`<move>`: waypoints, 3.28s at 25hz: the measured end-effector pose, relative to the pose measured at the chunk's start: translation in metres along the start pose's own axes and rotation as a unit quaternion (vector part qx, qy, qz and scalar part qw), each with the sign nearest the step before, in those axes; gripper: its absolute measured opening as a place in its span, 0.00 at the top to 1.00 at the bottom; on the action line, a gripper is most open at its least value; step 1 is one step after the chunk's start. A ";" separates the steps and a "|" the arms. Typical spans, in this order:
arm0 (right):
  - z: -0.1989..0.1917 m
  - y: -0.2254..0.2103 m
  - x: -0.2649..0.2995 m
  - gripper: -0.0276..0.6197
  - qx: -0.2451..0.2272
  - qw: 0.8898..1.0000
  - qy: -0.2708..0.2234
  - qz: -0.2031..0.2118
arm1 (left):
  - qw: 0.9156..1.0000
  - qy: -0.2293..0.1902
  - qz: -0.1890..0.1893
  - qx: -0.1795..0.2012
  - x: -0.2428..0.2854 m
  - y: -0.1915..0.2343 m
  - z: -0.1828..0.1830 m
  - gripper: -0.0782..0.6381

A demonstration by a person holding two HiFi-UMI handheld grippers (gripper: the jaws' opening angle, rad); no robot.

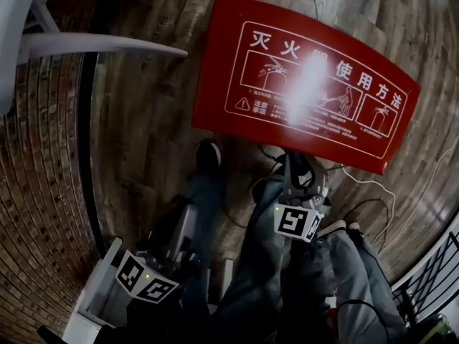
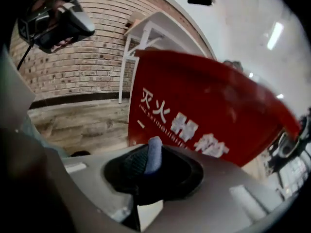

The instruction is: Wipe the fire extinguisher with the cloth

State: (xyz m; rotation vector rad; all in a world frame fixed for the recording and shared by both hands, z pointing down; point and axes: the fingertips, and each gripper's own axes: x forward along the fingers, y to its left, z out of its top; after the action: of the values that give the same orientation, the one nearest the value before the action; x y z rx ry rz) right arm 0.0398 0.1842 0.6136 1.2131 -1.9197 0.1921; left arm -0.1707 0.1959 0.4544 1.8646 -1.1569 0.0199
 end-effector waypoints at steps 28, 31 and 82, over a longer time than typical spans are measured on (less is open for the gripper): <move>0.176 -0.078 -0.073 0.82 -0.086 0.969 -0.152 -0.175 | 0.998 -0.034 -0.049 -0.035 -0.022 0.032 0.041 0.90; 0.144 -0.112 -0.079 0.82 0.001 0.976 -0.114 -0.183 | 0.998 -0.037 -0.045 -0.039 -0.028 0.035 0.043 0.90; 0.184 -0.229 -0.112 0.81 0.028 0.971 -0.227 -0.076 | 0.995 0.012 -0.100 0.028 -0.008 -0.158 0.073 0.90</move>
State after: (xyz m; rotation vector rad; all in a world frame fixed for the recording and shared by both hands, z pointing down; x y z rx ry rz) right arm 0.1401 0.0450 0.3509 1.5368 -2.2025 -0.1254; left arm -0.0917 0.1736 0.3005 2.0159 -0.9571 -0.0382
